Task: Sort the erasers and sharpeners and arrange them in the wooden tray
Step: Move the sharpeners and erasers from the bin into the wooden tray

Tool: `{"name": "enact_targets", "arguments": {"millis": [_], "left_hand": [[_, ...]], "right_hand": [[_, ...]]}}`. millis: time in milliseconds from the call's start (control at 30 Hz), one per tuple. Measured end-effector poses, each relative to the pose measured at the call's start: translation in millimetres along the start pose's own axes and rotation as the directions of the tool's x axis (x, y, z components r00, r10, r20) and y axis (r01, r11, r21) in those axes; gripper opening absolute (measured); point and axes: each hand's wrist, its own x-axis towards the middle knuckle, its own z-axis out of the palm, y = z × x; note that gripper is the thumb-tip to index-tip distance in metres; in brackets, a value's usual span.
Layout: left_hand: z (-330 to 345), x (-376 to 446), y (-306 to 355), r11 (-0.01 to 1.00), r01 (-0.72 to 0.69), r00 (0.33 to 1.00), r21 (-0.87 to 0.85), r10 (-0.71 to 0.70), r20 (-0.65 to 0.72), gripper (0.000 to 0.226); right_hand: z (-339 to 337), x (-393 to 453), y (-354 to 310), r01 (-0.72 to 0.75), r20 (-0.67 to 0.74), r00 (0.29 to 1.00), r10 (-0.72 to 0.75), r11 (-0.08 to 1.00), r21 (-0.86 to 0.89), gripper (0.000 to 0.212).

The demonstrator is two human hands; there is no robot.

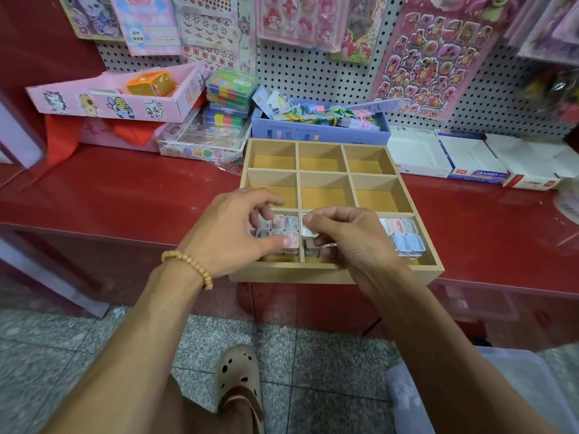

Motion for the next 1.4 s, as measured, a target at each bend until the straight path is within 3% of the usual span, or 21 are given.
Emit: {"name": "enact_targets", "arguments": {"millis": [67, 333, 500, 767, 1167, 1400], "left_hand": [[3, -4, 11, 0.997, -0.051, 0.999, -0.054, 0.050, -0.015, 0.054], [7, -2, 11, 0.990, -0.119, 0.992, 0.076, 0.123, -0.043, 0.033], [-4, -4, 1, 0.991, -0.041, 0.999, 0.124, 0.043, -0.008, 0.033], [-16, -2, -25, 0.945, 0.119, 0.990, 0.306, -0.137, 0.038, 0.037], [-4, 5, -28, 0.917, 0.098, 0.974, 0.386, -0.168, 0.151, 0.054], [-7, 6, -33, 0.937, 0.093, 0.980, 0.336, -0.145, 0.134, 0.039]], "right_hand": [[6, -1, 0, 0.005, 0.012, 1.000, -0.005, 1.000, 0.001, 0.005], [24, -5, -5, 0.039, 0.062, 0.997, -0.040, 0.999, 0.024, 0.013], [26, -7, -7, 0.049, 0.096, 0.994, -0.042, 0.996, -0.069, 0.009], [-5, -6, -8, 0.135, 0.000, 0.990, -0.139, 0.962, -0.236, 0.014], [-24, -2, -4, 0.179, -0.073, 0.977, -0.200, 0.958, -0.226, 0.020], [-24, -1, -2, 0.193, -0.060, 0.975, -0.215, 0.947, -0.258, 0.022]]}}
